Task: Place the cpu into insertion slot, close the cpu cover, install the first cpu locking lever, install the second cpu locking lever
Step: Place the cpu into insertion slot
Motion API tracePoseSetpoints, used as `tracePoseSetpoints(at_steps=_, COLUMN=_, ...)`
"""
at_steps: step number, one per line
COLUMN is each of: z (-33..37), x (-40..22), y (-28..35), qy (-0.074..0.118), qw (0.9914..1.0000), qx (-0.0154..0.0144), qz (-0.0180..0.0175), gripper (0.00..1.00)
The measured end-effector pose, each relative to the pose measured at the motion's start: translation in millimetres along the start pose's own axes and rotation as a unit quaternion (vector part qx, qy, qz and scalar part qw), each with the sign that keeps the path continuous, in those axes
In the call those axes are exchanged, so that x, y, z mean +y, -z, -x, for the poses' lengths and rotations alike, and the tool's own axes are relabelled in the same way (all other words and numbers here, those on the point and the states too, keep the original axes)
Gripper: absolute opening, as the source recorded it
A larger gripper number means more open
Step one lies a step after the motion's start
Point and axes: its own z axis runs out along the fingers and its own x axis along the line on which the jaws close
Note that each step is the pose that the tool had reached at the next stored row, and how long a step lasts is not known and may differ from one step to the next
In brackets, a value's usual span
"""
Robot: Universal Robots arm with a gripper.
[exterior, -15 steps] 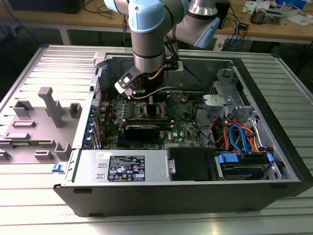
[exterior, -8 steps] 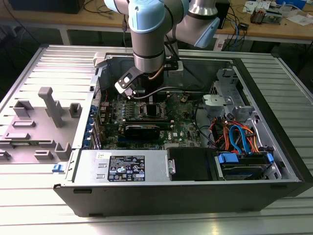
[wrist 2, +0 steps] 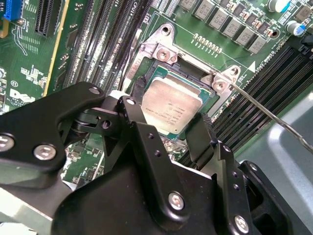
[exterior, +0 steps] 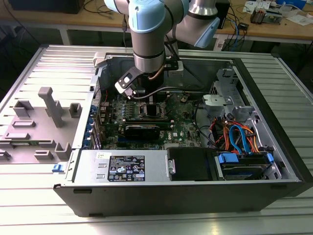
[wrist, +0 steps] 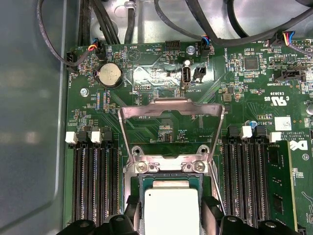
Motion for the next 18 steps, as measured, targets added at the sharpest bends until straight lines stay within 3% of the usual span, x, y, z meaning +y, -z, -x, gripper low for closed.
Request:
tracePoseSetpoints(at_steps=11, z=-0.3, x=1.5, y=12.6, qy=0.0, qw=1.0, qx=0.0, qz=-0.0017, gripper=0.62)
tracePoseSetpoints(at_steps=14, z=-0.3, x=2.5, y=13.4, qy=0.0, qw=1.0, qx=0.0001, qz=-0.0029, gripper=0.53)
tracePoseSetpoints(at_steps=17, z=-0.3, x=3.2, y=13.5, qy=0.0, qw=0.99999, qx=-0.0001, qz=-0.0033, gripper=0.35)
tracePoseSetpoints(at_steps=18, z=-0.3, x=3.2, y=13.4, qy=0.0, qw=0.99999, qx=-0.0001, qz=-0.0032, gripper=0.35)
